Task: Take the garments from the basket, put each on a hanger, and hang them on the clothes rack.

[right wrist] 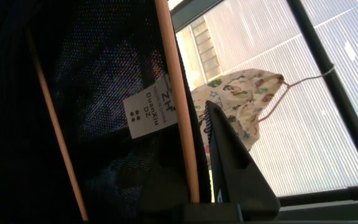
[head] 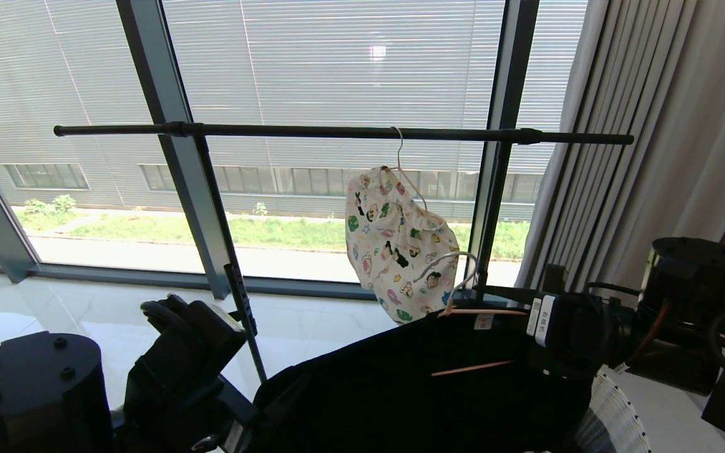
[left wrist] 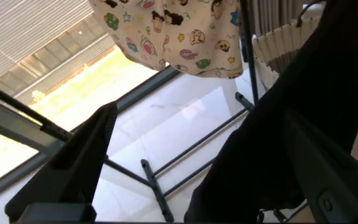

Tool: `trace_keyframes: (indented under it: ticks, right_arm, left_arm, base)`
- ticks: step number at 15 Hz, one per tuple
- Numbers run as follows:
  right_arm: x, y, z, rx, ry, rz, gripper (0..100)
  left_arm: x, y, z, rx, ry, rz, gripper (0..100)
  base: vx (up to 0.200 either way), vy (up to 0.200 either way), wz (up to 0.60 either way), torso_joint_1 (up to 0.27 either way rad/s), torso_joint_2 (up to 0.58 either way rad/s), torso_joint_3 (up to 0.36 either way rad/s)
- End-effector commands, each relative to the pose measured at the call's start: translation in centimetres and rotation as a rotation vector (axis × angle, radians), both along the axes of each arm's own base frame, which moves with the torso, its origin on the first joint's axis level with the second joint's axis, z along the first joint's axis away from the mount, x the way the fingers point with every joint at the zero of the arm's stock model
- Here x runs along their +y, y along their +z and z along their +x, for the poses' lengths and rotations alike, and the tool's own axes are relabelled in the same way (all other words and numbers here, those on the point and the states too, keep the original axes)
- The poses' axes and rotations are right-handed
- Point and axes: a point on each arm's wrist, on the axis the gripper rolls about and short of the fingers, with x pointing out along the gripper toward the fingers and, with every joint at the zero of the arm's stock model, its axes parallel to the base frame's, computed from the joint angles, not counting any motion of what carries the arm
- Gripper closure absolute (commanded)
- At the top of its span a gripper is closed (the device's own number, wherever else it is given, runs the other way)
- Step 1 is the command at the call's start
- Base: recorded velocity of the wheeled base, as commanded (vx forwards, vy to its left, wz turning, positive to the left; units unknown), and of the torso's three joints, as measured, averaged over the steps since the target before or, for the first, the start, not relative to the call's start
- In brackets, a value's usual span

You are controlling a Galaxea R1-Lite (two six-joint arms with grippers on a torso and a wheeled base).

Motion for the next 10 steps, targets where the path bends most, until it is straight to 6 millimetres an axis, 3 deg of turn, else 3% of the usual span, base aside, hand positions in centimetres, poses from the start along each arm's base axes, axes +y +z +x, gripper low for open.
trace_keyframes:
  ticks: [1, 5, 10]
  right_arm:
    - [-0.5, 0.1, 0.3, -0.006, -0.022, 0.010, 100]
    - [-1.2, 1.6, -0.1, -0.011, -0.021, 0.088, 100]
    - [-1.6, 2.7, -0.8, -0.043, 0.003, 0.114, 100]
  left_arm:
    - [1.6, -0.5, -0.1, 0.014, 0.065, 0.000, 0]
    - [1.7, -2.0, -0.5, 0.105, 0.006, -0.014, 0]
    - [2.5, -3.1, 1.0, 0.169, 0.063, 0.001, 0]
  base:
    - [0.000, 0.000, 0.00, 0.000, 0.00, 0.000]
    - [0.000, 0.000, 0.00, 0.000, 0.00, 0.000]
    - [0.000, 0.000, 0.00, 0.000, 0.00, 0.000]
